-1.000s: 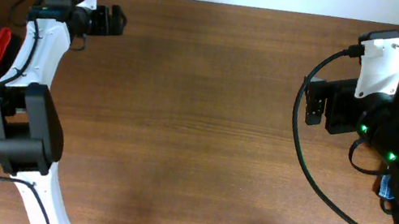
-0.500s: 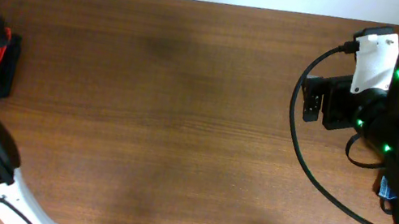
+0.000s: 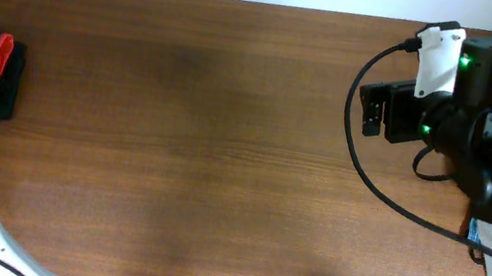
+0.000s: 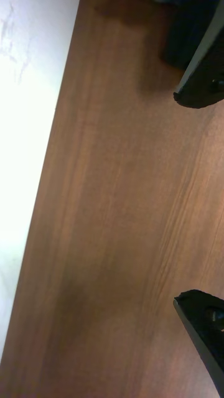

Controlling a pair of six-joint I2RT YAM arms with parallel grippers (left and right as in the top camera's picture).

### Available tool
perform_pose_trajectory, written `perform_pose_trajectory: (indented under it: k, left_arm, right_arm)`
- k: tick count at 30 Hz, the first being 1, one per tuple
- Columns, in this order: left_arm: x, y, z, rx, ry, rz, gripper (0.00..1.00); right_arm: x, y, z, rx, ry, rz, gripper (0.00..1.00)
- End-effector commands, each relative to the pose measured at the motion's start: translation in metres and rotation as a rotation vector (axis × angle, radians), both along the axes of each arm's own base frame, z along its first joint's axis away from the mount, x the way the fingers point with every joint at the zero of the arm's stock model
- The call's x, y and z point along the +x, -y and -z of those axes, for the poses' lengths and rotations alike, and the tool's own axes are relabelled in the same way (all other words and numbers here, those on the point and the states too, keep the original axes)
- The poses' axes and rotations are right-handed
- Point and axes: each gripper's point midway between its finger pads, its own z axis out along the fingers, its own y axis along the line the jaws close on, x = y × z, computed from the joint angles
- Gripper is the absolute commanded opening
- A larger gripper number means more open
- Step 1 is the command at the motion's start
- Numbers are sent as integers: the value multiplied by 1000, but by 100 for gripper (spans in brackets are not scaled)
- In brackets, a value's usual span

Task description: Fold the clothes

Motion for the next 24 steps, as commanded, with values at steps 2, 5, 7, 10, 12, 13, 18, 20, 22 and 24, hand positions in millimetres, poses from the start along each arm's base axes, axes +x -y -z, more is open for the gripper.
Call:
perform_pose_trajectory:
  k: [2,5,7,10,12,13,18,20,22,24]
  left_arm:
    - [11,9,34,-42,-17,87,0]
    - [13,8,54,-57,-34,89,0]
    - [12,9,69,-75,-52,89,0]
    - [10,11,89,-100,-80,89,0]
    - [8,13,101,-113,-97,96,0]
    - [8,14,107,-120,-105,96,0]
    - [18,18,120,-114,-100,114,0]
    - [26,21,124,-102,-88,128,0]
    - [34,25,128,-93,-80,144,0]
    - [44,32,132,-84,-71,163,0]
  right_arm:
    - [0,1,1,-11,1,7,99]
    - [0,1,1,-11,0,7,99]
    - [1,1,1,-11,-2,7,99]
    - [2,0,3,-12,-8,7,99]
    - [3,0,5,-13,-12,7,99]
    - [4,0,5,-14,-14,6,99]
    - [6,-1,9,-16,-24,6,99]
    - [7,-1,11,-17,-29,6,99]
    - [9,-1,13,-18,-35,6,99]
    - [10,-1,15,-19,-41,6,99]
